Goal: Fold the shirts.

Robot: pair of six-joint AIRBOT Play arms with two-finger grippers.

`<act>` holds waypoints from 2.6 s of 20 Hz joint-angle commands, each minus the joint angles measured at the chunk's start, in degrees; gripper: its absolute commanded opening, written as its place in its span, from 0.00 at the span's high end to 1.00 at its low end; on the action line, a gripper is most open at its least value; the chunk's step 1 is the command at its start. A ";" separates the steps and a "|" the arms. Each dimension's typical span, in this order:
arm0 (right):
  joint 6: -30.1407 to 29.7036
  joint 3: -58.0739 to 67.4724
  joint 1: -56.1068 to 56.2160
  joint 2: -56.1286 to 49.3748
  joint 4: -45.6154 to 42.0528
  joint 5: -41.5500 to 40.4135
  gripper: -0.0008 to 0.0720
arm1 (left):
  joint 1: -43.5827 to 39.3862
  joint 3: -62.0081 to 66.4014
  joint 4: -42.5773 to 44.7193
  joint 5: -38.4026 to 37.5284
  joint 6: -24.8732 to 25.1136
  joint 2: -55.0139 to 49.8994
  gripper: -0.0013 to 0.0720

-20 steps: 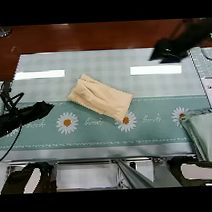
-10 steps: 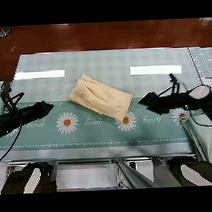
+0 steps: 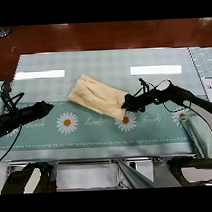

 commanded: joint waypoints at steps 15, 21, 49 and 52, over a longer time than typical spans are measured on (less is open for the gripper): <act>13.55 71.19 -12.13 2.82 -34.47 45.59 0.96 | 0.04 -0.02 0.00 -0.04 0.00 -0.02 0.94; 18.45 63.04 -32.76 16.15 -35.87 52.81 0.96 | 0.04 -0.02 0.00 0.00 0.00 -0.02 0.94; 12.31 46.36 -57.99 23.21 -26.32 36.52 0.87 | -2.21 26.27 0.02 2.54 0.94 -11.04 0.95; 6.03 48.48 -35.74 18.23 -25.51 25.83 0.96 | -9.92 45.05 3.02 -2.99 0.72 -20.33 0.95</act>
